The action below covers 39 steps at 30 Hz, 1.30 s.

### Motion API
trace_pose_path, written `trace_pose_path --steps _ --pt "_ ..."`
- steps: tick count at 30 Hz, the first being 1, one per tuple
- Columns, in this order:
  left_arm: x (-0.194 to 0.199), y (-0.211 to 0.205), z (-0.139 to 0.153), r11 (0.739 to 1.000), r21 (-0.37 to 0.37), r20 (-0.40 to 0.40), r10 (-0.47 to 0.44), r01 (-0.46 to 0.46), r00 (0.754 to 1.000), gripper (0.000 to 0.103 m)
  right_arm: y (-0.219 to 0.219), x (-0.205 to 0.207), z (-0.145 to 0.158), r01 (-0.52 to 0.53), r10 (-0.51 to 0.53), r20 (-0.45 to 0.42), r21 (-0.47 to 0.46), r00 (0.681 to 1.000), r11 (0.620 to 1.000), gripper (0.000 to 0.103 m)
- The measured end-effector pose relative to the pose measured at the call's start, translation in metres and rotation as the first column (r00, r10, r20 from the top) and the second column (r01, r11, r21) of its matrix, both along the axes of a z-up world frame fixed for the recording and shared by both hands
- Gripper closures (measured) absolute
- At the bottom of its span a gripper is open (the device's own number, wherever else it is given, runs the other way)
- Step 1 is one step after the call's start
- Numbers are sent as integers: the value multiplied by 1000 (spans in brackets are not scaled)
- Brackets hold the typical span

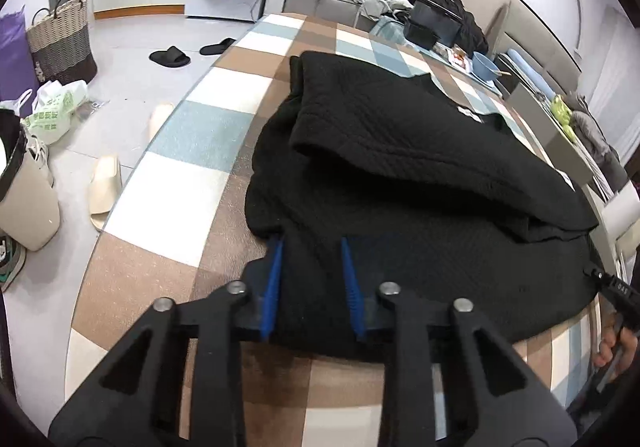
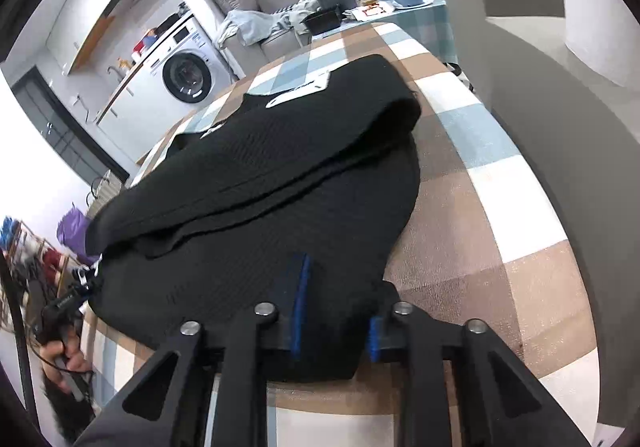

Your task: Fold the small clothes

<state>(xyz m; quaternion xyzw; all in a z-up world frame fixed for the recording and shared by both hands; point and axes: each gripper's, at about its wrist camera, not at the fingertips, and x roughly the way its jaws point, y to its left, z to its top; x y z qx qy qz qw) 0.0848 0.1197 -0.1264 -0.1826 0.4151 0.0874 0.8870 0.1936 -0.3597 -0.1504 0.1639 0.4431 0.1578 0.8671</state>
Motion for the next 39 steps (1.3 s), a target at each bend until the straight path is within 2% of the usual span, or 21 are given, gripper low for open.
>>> trace_pose_path --steps 7,11,13,15,17,18,19,22,24,27,29,31,32,33,35,36,37,39 --pt "-13 -12 2 1000 16 -30 -24 24 999 81 -3 -7 3 -43 43 0 -8 999 999 87" --pt "-47 -24 5 999 30 -44 -27 28 999 81 -5 -28 11 -75 75 3 -42 997 996 88" --pt "-60 -27 9 999 26 -40 -34 35 999 81 -7 -34 13 -61 61 -7 -117 998 991 87" --pt "-69 -25 18 999 33 -12 -16 16 1000 81 -10 -34 14 -11 7 -20 -181 1000 983 80" --pt "-76 -17 35 999 45 37 23 -25 999 76 -20 -31 21 34 -35 -6 -149 999 988 73" --pt "-78 -11 44 999 34 75 38 -40 996 66 -24 -31 25 50 -49 9 -134 999 990 69" --pt "-81 -9 51 999 17 107 47 -49 993 51 -28 -30 32 67 -63 36 -113 997 991 68" --pt "-77 1 65 998 -52 182 56 -47 982 39 -35 -29 46 66 -66 98 -1 993 998 63" --pt "-62 3 64 998 -65 183 14 -2 983 34 -31 -23 47 35 -42 95 72 995 997 62" --pt "-38 4 49 998 -67 140 -4 13 990 34 -21 -13 37 6 -13 48 131 999 991 61" --pt "-21 8 35 992 -127 102 -8 21 995 34 -16 -6 27 17 -17 -4 138 1000 990 61" --pt "-10 9 24 983 -178 99 -26 43 995 34 -14 -2 19 33 -27 -46 135 999 990 61" --pt "-6 9 23 980 -193 105 -30 50 994 35 -15 1 15 41 -33 -58 136 998 990 61" --pt "-4 8 21 978 -201 115 -32 55 993 40 -15 2 14 46 -37 -61 138 997 989 61" --pt "3 5 24 974 -209 148 -53 84 988 65 -16 5 12 49 -40 -64 142 997 989 61" --pt "6 3 27 973 -204 167 -72 106 983 86 -17 6 11 53 -43 -67 144 997 988 60" --pt "7 1 31 973 -191 189 -92 129 978 94 -18 7 11 54 -45 -67 142 997 988 59" --pt "7 -1 40 976 -174 211 -93 132 973 97 -19 6 9 61 -53 -63 130 997 990 57"
